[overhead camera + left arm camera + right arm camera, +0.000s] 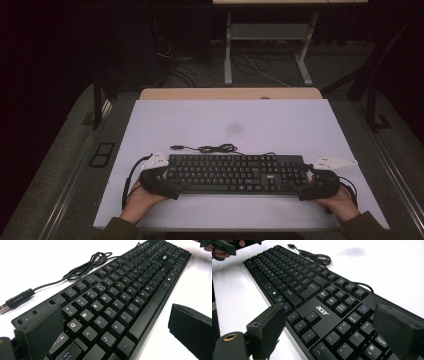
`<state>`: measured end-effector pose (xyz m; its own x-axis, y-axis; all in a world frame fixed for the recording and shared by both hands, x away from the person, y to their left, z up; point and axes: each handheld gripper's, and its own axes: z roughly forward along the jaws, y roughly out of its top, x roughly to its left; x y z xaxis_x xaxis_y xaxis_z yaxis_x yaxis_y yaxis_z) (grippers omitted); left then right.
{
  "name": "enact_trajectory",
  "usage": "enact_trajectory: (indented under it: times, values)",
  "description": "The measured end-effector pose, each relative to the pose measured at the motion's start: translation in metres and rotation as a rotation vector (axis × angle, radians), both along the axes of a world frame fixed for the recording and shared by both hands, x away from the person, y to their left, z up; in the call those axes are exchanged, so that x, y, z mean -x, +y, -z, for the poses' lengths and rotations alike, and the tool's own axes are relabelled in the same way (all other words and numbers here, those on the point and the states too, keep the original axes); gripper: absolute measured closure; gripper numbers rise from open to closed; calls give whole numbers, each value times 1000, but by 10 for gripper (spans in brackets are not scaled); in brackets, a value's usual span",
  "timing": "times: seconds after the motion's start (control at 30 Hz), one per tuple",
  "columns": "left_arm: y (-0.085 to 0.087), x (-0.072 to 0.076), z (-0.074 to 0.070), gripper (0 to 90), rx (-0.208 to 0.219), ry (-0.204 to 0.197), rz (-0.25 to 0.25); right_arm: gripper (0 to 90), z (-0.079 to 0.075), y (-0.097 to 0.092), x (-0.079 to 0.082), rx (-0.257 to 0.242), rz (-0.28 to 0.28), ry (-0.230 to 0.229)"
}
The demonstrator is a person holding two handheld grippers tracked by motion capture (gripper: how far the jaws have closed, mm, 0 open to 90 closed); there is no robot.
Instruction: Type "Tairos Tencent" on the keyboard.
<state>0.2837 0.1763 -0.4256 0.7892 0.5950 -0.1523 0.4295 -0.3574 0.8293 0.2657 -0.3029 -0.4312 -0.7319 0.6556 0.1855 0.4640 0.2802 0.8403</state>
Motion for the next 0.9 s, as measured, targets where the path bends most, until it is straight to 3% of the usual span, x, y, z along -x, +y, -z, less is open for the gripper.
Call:
enact_trajectory:
  times: [0.4, 0.9]
  values:
    - [-1, 0, 1, 0, -4, 2, 8, 109, -3, 2, -1, -6, -9, 5]
    - [-3, -2, 1, 0, -7, -2, 16, 112, -11, 19, -8, -33, -52, 17]
